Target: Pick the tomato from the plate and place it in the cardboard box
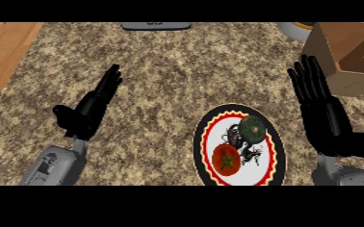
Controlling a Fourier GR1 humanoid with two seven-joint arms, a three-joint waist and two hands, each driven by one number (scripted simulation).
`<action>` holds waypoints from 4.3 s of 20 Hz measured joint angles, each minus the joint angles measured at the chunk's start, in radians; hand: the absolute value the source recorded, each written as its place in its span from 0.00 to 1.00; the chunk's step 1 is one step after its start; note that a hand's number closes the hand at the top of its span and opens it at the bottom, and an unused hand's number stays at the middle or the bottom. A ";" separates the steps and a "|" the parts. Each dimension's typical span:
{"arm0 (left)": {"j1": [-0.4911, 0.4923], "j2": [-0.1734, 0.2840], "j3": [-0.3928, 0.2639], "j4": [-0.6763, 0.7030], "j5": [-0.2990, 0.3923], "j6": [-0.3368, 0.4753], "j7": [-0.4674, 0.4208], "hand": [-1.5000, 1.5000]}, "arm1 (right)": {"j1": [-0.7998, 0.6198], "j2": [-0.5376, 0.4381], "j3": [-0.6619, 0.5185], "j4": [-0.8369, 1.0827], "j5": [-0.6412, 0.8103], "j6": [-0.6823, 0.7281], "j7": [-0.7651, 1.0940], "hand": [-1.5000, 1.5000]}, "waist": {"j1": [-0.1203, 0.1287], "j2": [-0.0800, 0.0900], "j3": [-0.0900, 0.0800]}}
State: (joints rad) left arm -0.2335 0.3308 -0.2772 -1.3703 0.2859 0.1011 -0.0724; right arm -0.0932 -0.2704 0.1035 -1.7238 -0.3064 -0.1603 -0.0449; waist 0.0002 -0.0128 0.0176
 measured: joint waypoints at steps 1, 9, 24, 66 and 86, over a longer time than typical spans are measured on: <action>0.000 0.008 0.006 -0.001 -0.007 -0.004 -0.005 0.50 | 0.018 -0.003 0.002 -0.035 0.014 -0.010 0.000 0.00 | -0.003 0.002 -0.004; 0.002 0.155 0.039 -0.054 -0.103 -0.011 -0.048 0.50 | 0.191 -0.194 -0.086 -0.338 0.296 -0.113 -0.024 0.00 | -0.073 -0.016 -0.021; 0.017 0.187 0.034 -0.151 -0.143 -0.052 -0.035 0.50 | 0.689 -0.311 0.044 -0.607 0.880 -0.145 -0.113 0.00 | -0.028 0.007 -0.021; -0.012 0.115 0.078 -0.134 -0.209 -0.122 -0.019 0.50 | 0.191 -0.007 0.866 -0.415 1.714 0.582 0.968 0.00 | 0.003 0.013 -0.018; 0.015 0.065 0.153 -0.164 -0.270 -0.184 -0.003 0.50 | 0.113 0.133 0.745 -0.064 1.725 0.456 0.961 0.00 | 0.001 0.013 -0.017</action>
State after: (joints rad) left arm -0.2180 0.3954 -0.1242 -1.5344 0.0154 -0.0831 -0.0755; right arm 0.0198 -0.1378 0.8486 -1.7877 1.4189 0.2954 0.9156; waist 0.0013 0.0002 0.0002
